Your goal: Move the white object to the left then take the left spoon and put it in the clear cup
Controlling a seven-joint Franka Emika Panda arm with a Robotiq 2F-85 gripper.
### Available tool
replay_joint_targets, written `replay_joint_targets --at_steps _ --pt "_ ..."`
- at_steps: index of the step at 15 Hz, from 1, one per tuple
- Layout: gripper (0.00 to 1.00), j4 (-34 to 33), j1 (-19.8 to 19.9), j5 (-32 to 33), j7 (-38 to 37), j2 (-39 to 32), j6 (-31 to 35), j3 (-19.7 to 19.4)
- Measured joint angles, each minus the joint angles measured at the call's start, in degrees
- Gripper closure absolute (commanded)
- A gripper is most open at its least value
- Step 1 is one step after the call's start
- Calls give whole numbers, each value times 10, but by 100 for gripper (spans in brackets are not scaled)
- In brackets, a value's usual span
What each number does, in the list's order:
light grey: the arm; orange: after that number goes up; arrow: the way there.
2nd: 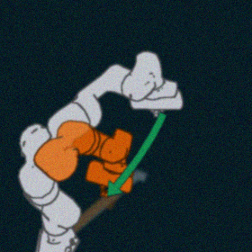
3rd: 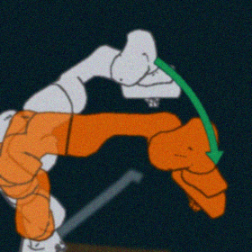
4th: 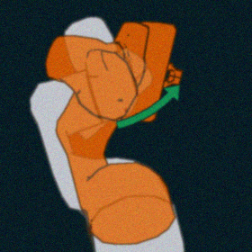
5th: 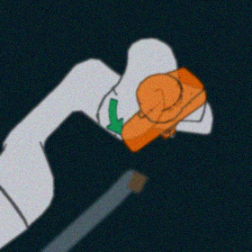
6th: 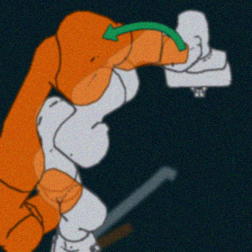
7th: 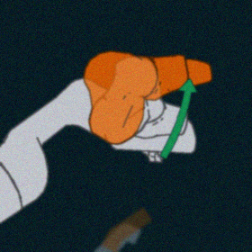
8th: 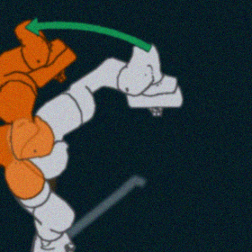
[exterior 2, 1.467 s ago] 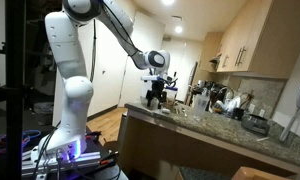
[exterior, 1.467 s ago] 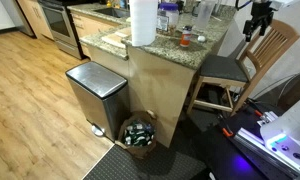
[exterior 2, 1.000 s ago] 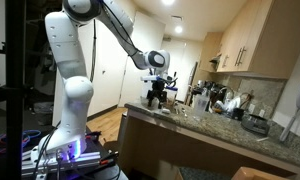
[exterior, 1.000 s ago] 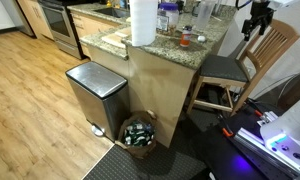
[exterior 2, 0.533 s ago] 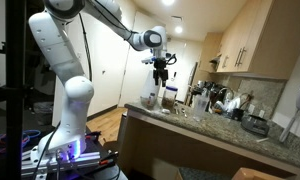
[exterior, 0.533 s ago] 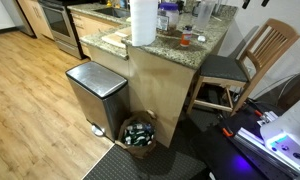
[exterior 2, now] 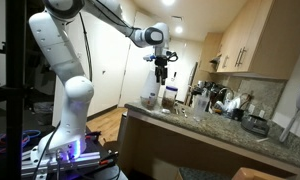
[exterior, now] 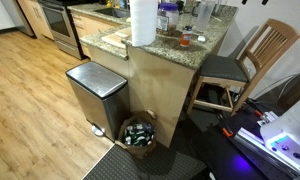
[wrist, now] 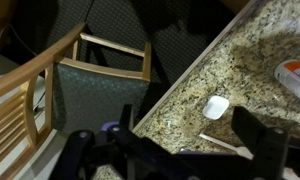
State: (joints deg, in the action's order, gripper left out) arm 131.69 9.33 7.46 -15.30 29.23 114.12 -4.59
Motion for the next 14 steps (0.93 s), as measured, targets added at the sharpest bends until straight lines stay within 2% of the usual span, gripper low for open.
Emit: replay_joint_targets --at_steps 4,9,14 --pt "0 -12 6 -70 -60 -89 90 -27" --pt "0 -17 -3 -188 -125 -189 214 -26" --pt "0 -26 -7 -197 -138 -202 221 -24"
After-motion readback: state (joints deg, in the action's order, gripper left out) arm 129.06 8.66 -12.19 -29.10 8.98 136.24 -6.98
